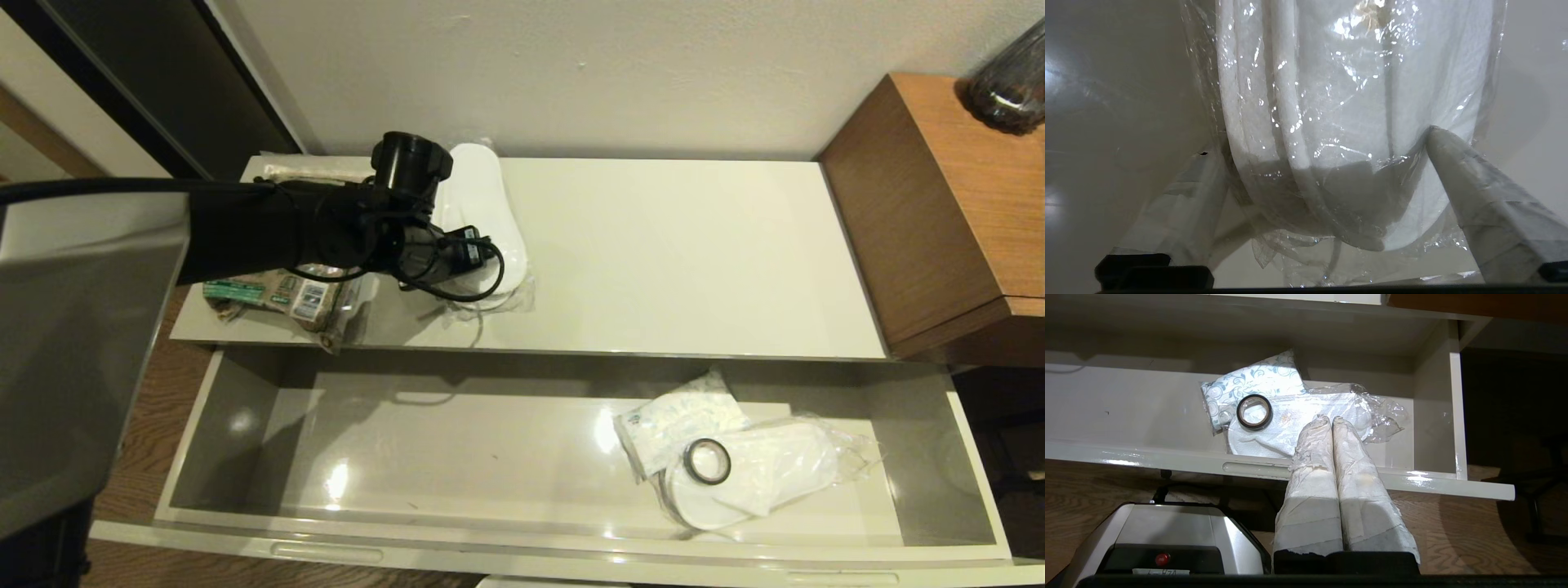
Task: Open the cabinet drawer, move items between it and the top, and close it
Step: Pick up the disposable slippers on the table
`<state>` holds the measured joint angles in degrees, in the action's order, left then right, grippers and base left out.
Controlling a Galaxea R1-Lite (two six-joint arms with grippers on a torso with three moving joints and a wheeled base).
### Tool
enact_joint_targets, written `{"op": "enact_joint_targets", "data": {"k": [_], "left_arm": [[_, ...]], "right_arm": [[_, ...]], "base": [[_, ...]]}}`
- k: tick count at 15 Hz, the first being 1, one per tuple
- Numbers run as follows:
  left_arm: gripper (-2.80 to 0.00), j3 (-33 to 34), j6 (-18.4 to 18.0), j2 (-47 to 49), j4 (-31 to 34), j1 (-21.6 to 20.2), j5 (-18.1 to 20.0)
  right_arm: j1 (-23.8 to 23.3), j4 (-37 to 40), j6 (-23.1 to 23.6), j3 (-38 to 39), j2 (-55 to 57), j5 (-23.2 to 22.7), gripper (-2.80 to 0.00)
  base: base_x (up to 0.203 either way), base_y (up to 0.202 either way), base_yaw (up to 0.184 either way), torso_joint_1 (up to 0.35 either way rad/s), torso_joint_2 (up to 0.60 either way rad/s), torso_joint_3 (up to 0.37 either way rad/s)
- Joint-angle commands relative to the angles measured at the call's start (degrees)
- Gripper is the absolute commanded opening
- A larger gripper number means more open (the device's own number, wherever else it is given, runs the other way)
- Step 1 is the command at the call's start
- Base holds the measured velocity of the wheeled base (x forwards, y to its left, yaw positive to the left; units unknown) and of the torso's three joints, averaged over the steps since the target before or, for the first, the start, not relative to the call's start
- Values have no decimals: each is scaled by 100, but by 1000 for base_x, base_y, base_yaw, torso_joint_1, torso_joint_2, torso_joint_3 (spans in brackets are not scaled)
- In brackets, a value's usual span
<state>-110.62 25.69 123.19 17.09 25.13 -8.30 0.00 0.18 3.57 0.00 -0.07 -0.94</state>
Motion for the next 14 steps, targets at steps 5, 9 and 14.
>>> {"op": "enact_joint_targets", "data": {"k": [5,9,14], "left_arm": [[-280,5,-11,-15,-99,54,-191],[-280,28,137,-652,419,556,-246],[-280,819,324,-1309,738,948,-251]], "right_arm": [[0,-1,3,9,7,-3,-280],[0,-1,3,9,7,-3,-280],[0,-1,3,9,7,-3,-280]], "base": [[0,0,0,0,0,0],[0,0,0,0,0,0],[0,0,0,0,0,0]]}}
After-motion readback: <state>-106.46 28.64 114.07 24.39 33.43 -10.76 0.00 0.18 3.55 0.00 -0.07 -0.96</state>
